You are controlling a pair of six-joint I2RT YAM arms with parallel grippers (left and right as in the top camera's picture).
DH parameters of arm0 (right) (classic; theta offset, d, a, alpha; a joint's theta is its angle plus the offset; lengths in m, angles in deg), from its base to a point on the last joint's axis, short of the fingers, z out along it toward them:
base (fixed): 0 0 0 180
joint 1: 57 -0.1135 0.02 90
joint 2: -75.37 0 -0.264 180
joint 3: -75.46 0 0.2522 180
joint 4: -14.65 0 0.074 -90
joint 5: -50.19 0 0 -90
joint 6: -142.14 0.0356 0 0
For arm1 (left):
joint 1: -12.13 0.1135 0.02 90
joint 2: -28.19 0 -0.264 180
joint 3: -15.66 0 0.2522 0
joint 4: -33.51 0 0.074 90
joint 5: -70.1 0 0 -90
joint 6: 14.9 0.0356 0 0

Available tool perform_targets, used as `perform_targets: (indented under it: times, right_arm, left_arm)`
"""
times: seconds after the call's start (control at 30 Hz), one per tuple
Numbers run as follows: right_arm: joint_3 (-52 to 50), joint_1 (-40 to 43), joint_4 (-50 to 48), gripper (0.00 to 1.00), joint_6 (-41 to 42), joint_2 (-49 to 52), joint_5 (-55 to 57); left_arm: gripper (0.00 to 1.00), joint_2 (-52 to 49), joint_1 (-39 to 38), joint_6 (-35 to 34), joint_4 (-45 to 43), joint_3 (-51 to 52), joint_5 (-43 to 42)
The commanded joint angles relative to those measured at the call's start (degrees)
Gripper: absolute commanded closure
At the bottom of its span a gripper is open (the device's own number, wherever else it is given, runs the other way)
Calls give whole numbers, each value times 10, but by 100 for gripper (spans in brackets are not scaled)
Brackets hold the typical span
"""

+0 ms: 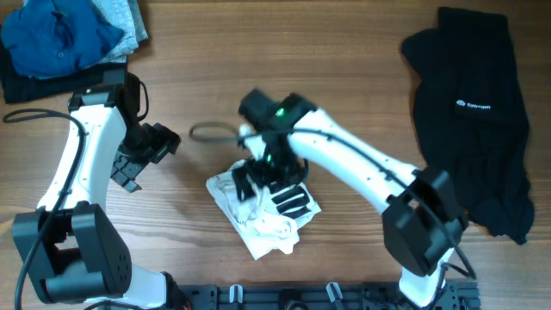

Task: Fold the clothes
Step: 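Withdraw the right gripper and grasp the bundle with the left gripper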

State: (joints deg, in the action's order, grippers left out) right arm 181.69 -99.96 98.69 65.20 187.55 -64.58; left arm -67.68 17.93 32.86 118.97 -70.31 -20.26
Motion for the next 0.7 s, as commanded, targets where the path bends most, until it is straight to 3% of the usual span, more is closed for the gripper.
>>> perform_targets:
  times: [0.0,0.17,0.43,0.67]
  right_arm:
    - [80,51,12,0,11,-12,58]
    - [125,126,26,0,0,-12,70]
    - [125,276,-10,0,-16,-12,70]
    - [124,336,-10,0,-38,-12,70]
  left_arm:
    - [0,11,3,16,2,3,-14]
    - [0,11,2,80,14,12,-96]
    - [0,11,-55,181,-44,160,-362]
    - [0,11,-76,178,-96,237,-401]
